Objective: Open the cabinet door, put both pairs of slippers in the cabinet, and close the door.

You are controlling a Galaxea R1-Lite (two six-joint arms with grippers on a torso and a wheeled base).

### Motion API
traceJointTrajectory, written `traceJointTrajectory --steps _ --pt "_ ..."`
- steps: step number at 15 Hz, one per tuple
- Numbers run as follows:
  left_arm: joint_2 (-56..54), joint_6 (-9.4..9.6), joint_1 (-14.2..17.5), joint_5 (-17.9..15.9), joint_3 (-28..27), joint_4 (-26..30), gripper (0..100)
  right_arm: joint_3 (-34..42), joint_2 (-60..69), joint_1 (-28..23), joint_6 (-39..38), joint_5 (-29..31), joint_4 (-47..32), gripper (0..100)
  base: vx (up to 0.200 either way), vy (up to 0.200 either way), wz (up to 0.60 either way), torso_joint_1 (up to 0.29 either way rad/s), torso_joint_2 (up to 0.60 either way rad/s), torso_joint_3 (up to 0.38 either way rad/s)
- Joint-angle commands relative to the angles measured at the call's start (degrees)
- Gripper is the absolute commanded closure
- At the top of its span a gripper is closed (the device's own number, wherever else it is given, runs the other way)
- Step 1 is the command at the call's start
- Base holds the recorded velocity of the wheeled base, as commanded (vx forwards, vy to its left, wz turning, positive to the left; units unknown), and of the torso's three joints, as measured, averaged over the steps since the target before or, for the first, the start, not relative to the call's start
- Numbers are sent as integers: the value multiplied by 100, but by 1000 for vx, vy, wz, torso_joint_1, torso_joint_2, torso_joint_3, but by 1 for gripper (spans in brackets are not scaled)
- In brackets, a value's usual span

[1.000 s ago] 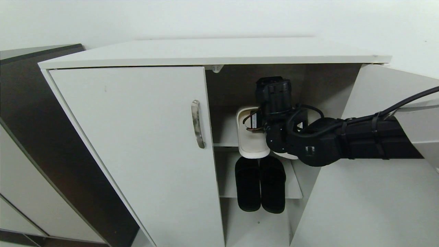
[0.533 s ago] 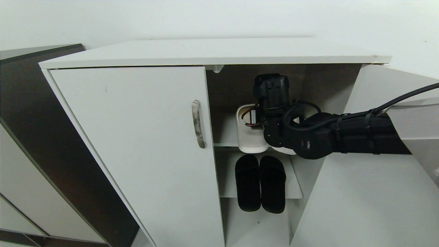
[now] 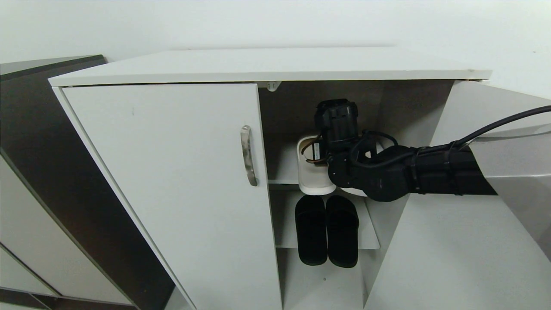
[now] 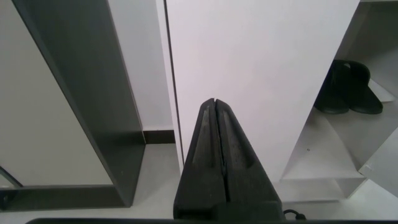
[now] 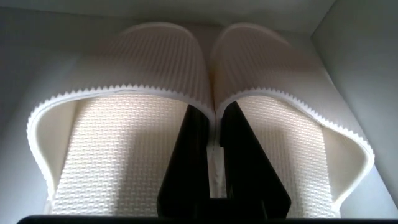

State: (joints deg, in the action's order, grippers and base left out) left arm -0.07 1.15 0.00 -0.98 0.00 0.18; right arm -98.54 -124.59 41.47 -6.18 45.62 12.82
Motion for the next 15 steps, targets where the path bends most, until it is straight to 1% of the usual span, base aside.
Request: traceJointTrajectory --steps 1,2,7,9,15 --pt "7 0 0 1 0 -1 100 1 -13 1 3 0 1 100 0 0 0 0 0 0" --pt "7 0 0 1 0 -1 100 1 -13 1 3 9 1 0 0 0 0 0 0 0" --pt "7 0 0 1 0 -1 100 71 163 28 -6 26 -70 0 0 0 0 0 0 0" --pt "7 0 0 1 0 -1 100 318 374 98 -6 44 -61 0 0 0 0 0 0 0" --pt "7 0 0 1 0 -1 100 1952 1613 792 -234 53 36 0 0 0 0 0 0 0"
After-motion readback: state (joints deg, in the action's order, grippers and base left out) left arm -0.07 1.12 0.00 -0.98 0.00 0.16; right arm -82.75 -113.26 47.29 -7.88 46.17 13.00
